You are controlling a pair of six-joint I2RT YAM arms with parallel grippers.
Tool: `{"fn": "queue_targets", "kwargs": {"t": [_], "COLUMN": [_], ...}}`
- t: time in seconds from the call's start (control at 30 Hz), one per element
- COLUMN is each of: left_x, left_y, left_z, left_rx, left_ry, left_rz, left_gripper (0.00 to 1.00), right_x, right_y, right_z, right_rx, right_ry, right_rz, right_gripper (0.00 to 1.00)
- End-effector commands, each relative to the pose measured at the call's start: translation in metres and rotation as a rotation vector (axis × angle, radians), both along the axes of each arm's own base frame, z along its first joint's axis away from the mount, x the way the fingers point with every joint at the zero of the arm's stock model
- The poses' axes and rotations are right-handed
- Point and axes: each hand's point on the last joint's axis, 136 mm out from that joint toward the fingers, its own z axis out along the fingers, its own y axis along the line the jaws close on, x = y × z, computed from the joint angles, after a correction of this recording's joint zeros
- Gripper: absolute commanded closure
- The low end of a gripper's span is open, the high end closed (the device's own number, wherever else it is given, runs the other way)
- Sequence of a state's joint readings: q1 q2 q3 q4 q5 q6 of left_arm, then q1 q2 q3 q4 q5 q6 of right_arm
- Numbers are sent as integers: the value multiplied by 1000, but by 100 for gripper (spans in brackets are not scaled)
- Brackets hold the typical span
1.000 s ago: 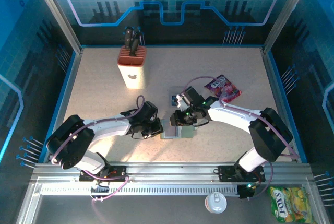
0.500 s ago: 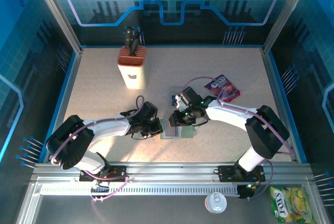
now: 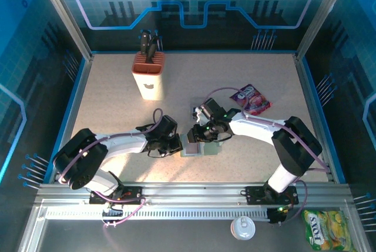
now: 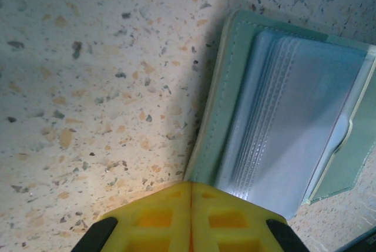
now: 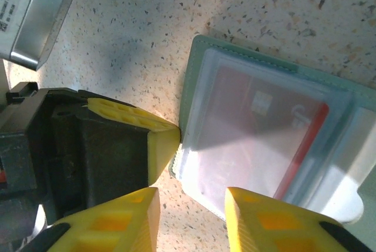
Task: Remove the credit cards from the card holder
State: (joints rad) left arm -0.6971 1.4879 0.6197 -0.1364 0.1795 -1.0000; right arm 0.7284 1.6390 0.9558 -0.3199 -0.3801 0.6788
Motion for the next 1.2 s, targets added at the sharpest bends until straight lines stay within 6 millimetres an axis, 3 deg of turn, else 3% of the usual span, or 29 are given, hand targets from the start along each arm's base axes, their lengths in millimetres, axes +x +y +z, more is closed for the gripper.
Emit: {"fn": "queue_targets", "kwargs": {"t": [0.0, 0.5, 1.17], "left_x": [-11, -10, -10], "left_y": [7, 6, 7], "left_z": [-13, -12, -12], "left_rx": [35, 37, 41], "left_ry": [41, 40, 39], "left_rz": [-2, -7, -6], "left_gripper": [92, 92, 92], "right_x": [-2, -7, -12], "right_y": [11, 5, -5], "right_z": [-2, -26, -40], "right_rx": [28, -23, -76], "right_ry": [28, 81, 93], "right_rz": [9, 0, -5], "right_gripper": [62, 61, 61]}}
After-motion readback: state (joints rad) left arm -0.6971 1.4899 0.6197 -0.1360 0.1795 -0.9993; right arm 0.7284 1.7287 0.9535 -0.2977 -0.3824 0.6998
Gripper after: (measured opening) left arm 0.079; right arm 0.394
